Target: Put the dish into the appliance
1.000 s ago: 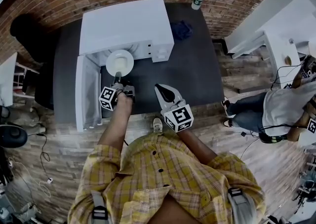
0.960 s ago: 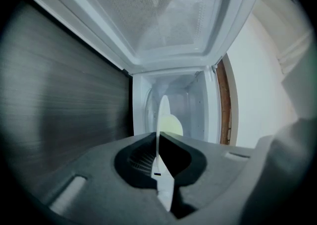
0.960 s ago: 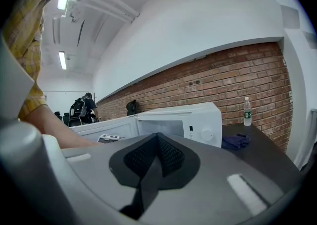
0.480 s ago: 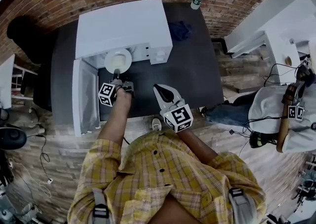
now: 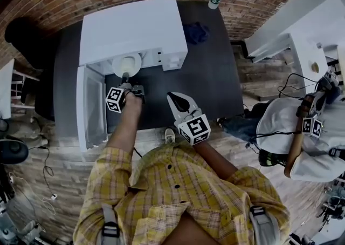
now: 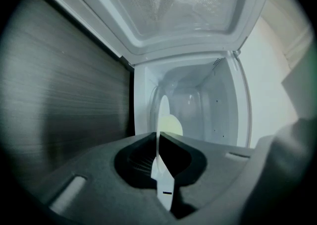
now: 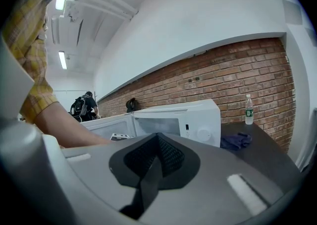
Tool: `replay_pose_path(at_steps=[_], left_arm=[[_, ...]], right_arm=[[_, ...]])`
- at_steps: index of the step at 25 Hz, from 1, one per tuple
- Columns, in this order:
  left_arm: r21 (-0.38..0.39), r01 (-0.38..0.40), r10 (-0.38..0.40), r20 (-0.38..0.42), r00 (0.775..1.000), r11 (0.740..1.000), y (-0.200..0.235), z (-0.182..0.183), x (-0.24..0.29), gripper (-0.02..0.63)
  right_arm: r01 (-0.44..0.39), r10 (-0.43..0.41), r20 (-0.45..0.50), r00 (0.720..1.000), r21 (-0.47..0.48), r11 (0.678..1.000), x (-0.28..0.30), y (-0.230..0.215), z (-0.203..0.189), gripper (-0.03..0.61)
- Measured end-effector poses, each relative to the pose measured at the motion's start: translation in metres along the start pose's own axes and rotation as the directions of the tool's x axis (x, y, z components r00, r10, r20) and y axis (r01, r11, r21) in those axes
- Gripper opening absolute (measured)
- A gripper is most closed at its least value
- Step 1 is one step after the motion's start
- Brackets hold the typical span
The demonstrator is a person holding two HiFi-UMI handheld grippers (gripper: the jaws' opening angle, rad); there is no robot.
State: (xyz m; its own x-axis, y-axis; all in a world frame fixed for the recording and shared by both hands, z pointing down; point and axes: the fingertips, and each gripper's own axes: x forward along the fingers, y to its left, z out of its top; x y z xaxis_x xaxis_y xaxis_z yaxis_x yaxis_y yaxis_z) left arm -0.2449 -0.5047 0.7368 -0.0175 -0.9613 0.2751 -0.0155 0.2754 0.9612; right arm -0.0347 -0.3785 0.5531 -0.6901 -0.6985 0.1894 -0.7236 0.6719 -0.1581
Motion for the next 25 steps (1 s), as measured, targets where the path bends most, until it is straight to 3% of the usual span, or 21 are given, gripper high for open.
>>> replay_pose_path(at_steps=[14,22,25], left_arm=[[-0.035,-0.029,0.029,0.014,0.999,0.999,0.005,-0.001,0.022,0.011],[-0.032,-0.025,0.025,-0.018,1.0,0.999,0.003,-0.002,0.027,0.015],[-0.051,-0.009,0.008,-0.028,1.0,0.999,0.003,-0.005,0.03,0.059]], right_arm=[[0.006,-0.006,-0.016,1.0,0.003,1.0,-0.001,-0.004,-0.001,0.002],[0.012,-0.012,-0.016,1.0,0.005,1.0,-0.003,-0.002,0.0,0.0],[0.009,-0.009,-0.017,1.0,0.005,1.0,-0.002,-0.003,0.0,0.0]])
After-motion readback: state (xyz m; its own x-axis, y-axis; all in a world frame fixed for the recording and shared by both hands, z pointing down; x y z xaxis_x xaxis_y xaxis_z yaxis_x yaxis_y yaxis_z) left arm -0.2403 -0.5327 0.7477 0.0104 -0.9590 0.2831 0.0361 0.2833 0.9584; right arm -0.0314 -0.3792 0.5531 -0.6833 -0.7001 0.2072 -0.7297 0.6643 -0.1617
